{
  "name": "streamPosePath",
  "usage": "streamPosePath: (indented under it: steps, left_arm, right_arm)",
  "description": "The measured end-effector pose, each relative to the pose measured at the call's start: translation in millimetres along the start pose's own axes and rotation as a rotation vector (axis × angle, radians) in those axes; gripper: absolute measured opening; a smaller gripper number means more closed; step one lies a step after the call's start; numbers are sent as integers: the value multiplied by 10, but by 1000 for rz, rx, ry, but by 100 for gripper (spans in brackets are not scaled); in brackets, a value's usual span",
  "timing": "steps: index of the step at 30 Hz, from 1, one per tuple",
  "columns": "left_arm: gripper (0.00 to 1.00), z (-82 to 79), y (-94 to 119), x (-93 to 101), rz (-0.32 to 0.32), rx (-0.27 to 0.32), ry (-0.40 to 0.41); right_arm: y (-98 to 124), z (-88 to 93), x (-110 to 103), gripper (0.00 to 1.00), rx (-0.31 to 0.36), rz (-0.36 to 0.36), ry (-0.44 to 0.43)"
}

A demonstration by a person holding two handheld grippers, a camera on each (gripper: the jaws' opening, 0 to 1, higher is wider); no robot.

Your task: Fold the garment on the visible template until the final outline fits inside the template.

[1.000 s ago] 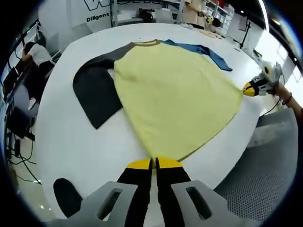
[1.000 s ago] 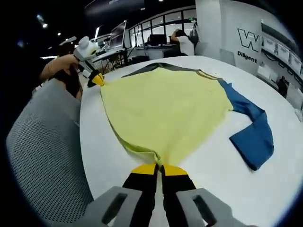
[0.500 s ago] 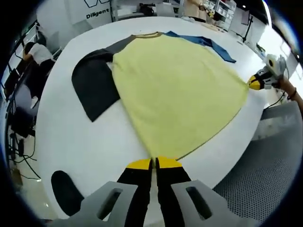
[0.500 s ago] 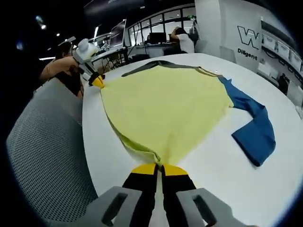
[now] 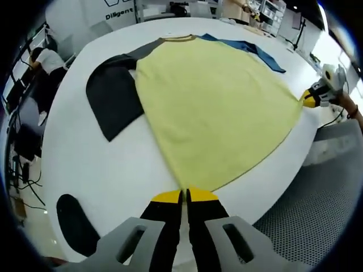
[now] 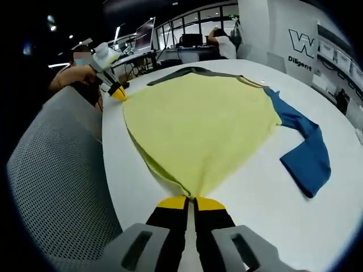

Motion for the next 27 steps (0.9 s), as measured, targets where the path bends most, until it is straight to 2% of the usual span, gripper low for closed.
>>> streamPosePath:
  steps: [5, 6, 12, 15, 17, 19, 21, 24, 27]
  left_arm:
    - [1, -1, -9, -22, -1, -3, 22]
    - [1, -1, -11, -26, 0, -1, 24]
    - [4, 15, -5, -26, 8, 8, 48]
    - [6, 29, 8, -23, 7, 10, 59]
    - [10, 35, 17, -33, 4, 15, 89]
    - [21, 26, 27, -41, -1, 30, 122]
    - [36, -10, 49, -44, -4, 76, 134]
    - [41, -82, 80, -59, 3, 153, 169]
    - [48, -129, 105, -74, 9, 192, 192]
  right_arm:
    - [-4, 4, 0, 0, 5, 1, -17]
    - [-13, 12, 9, 0, 6, 9, -65]
    - [-7, 14, 17, 0, 35, 8, -115]
    - [11, 23, 6, 3, 25, 7, -131]
    - [31, 34, 5, 9, 13, 15, -139]
    - [57, 27, -11, 14, 24, 18, -150]
    - [88, -7, -28, 21, 69, 15, -185]
    - [125, -73, -41, 35, 122, 16, -213]
    - [168, -137, -12, 50, 171, 36, -221]
Point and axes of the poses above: the point that each gripper's makers call its tool centre point, and the gripper's own axes: y roughly backward along the fingers, x roughly to its right, z roughly out of its underside, the point moved 6 cm from there along y, roughly backward along the fingers, and after that the axes turned 10 degrees about -z, right-handed, at the moved point
